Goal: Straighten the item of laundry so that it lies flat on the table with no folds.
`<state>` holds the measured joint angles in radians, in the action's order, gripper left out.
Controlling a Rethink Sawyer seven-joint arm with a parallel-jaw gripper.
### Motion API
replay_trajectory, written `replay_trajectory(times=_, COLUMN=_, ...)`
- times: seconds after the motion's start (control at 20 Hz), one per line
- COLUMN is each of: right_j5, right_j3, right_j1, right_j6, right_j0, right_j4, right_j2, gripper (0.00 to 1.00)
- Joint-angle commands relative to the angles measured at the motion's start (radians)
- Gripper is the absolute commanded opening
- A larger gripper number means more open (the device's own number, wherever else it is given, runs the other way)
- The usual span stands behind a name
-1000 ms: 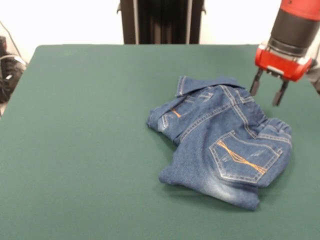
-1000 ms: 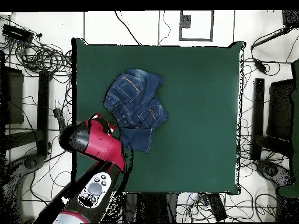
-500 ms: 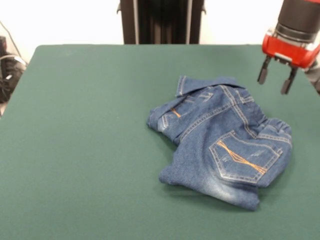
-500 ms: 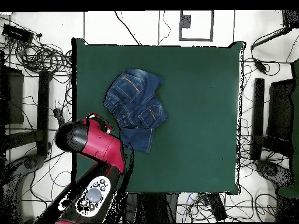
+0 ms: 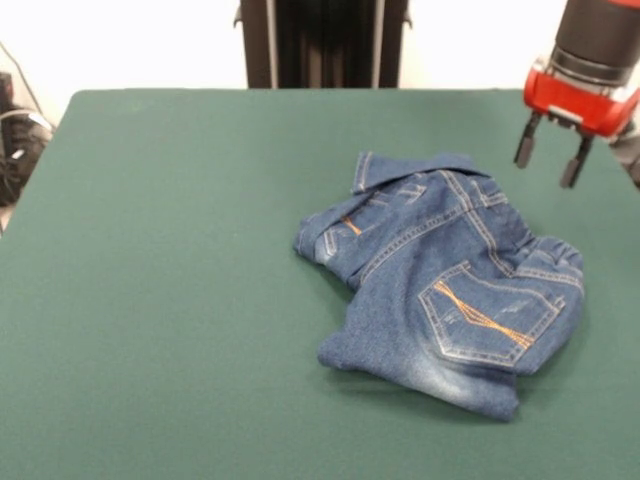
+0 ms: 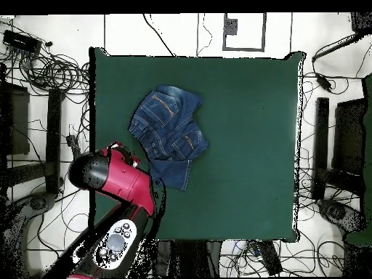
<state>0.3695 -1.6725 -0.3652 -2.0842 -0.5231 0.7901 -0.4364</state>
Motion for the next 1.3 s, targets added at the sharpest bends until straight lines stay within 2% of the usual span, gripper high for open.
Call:
replay_trajectory(times=0.05, right_j5=-0.003, right_j3=-0.012, right_j1=0.113, right_j6=-0.274, right_j0=-0.035, right_j4=-0.019, right_j2=0.044, gripper=1.00)
replay_trajectory(times=0.6, right_j5=-0.101, right_j3=-0.027, right_j1=0.139, right_j6=-0.213, right_j0=0.015, right_j4=-0.023, right_j2=0.075, gripper=1.00)
replay_trajectory(times=1.05, right_j5=-0.139, right_j3=-0.067, right_j1=0.104, right_j6=-0.182, right_j0=0.052, right_j4=-0.034, right_j2=0.114, gripper=1.00)
replay_trajectory(times=1.2, right_j5=-0.199, right_j3=-0.098, right_j1=0.087, right_j6=-0.175, right_j0=0.083, right_j4=-0.033, right_j2=0.168, gripper=1.00)
replay_trajectory(times=1.3, right_j5=-0.201, right_j3=-0.100, right_j1=0.087, right_j6=-0.188, right_j0=0.077, right_j4=-0.032, right_j2=0.167, gripper=1.00)
